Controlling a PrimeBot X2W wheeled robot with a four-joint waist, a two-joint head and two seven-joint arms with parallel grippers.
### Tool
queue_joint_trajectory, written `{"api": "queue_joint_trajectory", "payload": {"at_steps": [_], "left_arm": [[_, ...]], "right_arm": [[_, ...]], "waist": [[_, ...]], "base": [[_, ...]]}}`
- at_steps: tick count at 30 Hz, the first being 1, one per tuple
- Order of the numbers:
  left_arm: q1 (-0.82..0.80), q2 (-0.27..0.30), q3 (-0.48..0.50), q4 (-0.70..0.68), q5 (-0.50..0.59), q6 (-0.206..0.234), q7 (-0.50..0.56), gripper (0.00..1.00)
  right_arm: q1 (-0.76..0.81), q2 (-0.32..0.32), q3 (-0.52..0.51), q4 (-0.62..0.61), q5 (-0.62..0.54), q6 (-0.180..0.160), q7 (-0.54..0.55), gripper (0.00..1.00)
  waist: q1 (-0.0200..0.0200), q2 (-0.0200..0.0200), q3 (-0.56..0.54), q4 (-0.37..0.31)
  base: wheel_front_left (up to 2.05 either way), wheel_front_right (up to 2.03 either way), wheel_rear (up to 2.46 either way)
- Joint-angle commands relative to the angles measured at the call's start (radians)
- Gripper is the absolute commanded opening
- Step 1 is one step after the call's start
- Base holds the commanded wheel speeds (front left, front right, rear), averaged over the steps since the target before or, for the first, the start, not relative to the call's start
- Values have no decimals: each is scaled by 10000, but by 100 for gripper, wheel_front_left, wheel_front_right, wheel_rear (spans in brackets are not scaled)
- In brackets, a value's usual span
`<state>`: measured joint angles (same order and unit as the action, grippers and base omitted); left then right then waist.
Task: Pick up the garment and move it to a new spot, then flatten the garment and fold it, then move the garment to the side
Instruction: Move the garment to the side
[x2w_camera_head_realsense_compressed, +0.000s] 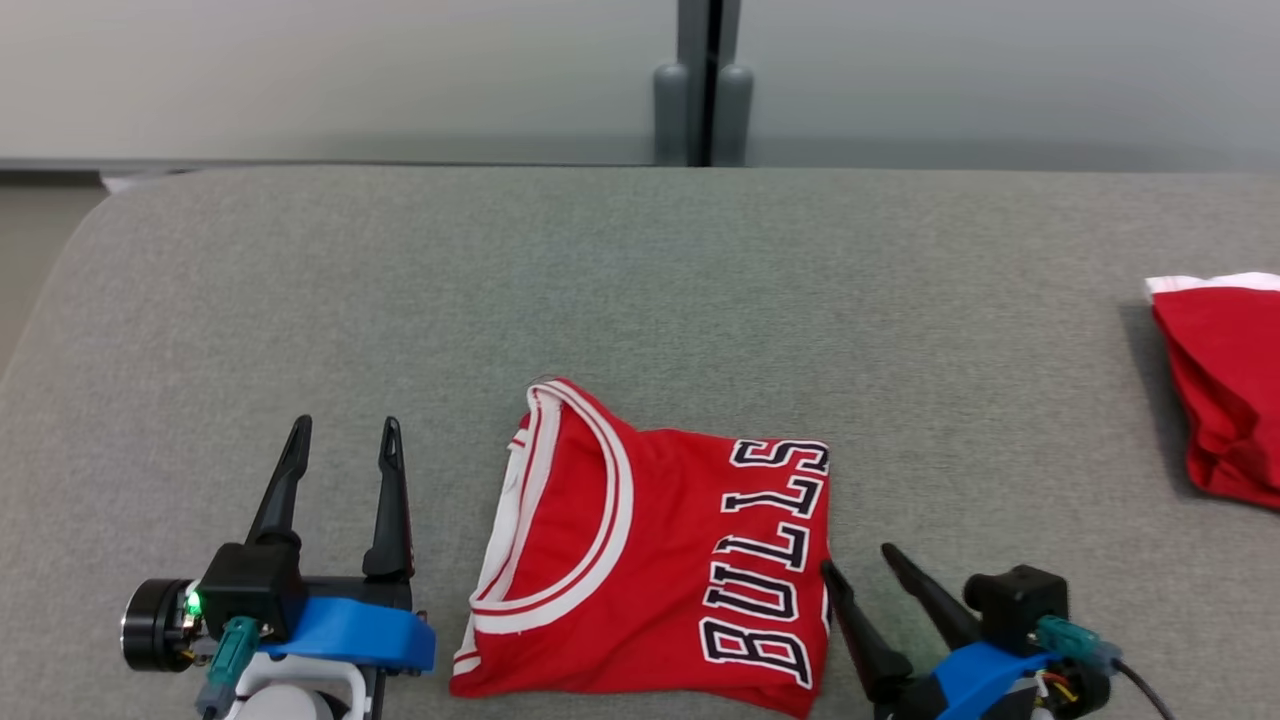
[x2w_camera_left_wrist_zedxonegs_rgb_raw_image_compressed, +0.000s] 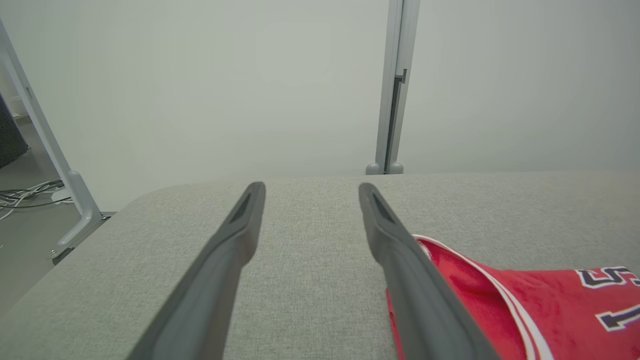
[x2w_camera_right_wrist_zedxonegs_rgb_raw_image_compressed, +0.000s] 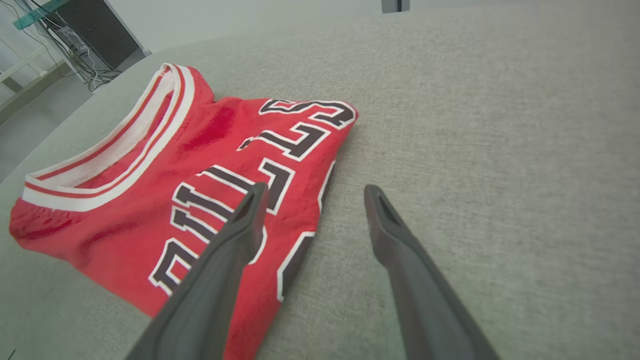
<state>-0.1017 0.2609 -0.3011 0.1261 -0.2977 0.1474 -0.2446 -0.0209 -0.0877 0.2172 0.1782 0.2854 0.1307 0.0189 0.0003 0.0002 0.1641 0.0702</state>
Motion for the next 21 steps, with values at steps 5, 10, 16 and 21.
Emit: {"api": "queue_joint_trajectory", "payload": {"at_steps": [5, 10, 16, 21], "left_arm": [[-402, -172, 27, 83, 80, -94, -149, 100], [-481, -291, 104, 164, 117, -126, -201, 100], [-271, -329, 266, 106, 232, -85, -205, 100], [-92, -283, 384, -11, 362, -114, -208, 100]], "right_arm": [[-772, 159, 406, 1710, 282, 0, -194, 100], [-1132, 254, 766, 2933, 666, 0, -61, 42], [-1529, -93, 1257, 2743, 858, 0, -575, 0], [-1579, -605, 1236, 2313, 852, -3, -717, 0]], "waist": [[-3, -2, 428, 511], [-3, -2, 449, 601], [-3, -2, 314, 287], [-3, -2, 199, -390]], "base": [[0, 0, 0], [0, 0, 0], [0, 0, 0], [0, 0, 0]]}}
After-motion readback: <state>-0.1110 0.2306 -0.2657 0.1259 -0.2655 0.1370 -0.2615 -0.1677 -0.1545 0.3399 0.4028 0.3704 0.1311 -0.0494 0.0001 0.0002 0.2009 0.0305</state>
